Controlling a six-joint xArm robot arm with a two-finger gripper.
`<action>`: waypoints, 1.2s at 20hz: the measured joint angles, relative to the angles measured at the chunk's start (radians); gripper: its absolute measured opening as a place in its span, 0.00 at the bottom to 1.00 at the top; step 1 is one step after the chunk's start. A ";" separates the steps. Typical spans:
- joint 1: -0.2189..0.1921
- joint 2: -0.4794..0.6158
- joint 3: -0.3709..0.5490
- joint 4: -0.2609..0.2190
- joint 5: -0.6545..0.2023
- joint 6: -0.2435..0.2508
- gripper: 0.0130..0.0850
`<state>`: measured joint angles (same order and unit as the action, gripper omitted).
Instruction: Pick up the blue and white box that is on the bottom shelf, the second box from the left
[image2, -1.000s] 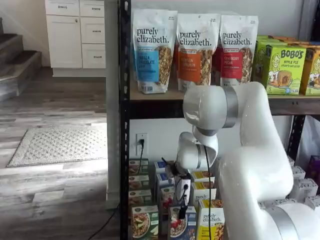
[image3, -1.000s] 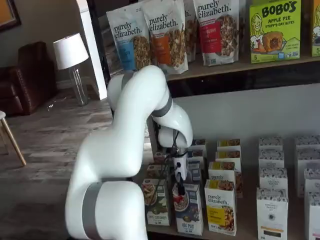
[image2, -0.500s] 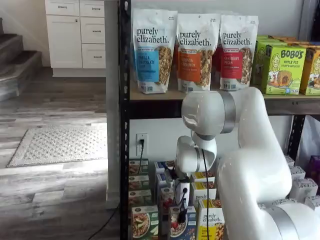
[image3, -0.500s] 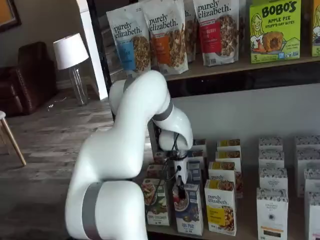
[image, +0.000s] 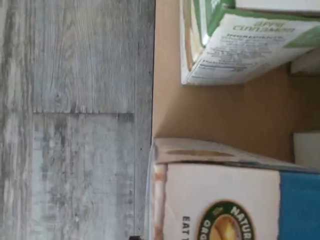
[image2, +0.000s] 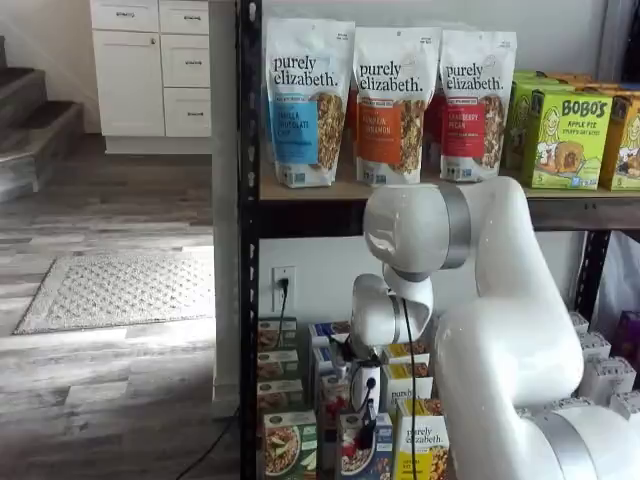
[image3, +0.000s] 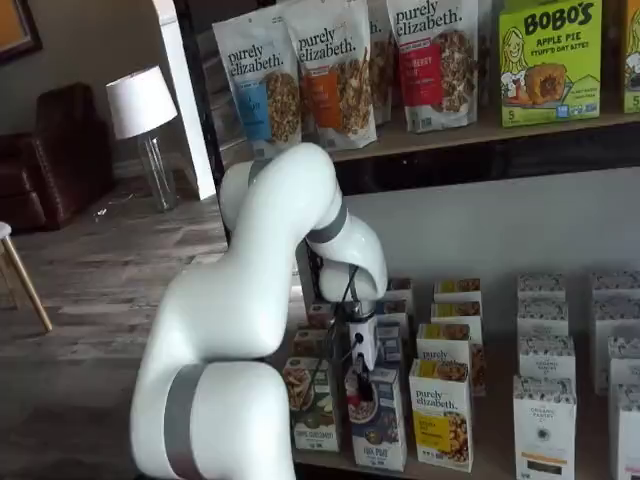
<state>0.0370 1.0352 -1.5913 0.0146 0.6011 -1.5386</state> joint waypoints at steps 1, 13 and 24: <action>0.001 0.001 -0.001 -0.004 0.003 0.005 1.00; -0.002 -0.006 0.014 -0.002 0.013 0.000 0.89; -0.008 -0.025 0.037 -0.001 0.004 -0.006 0.72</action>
<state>0.0295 1.0104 -1.5540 0.0132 0.6047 -1.5449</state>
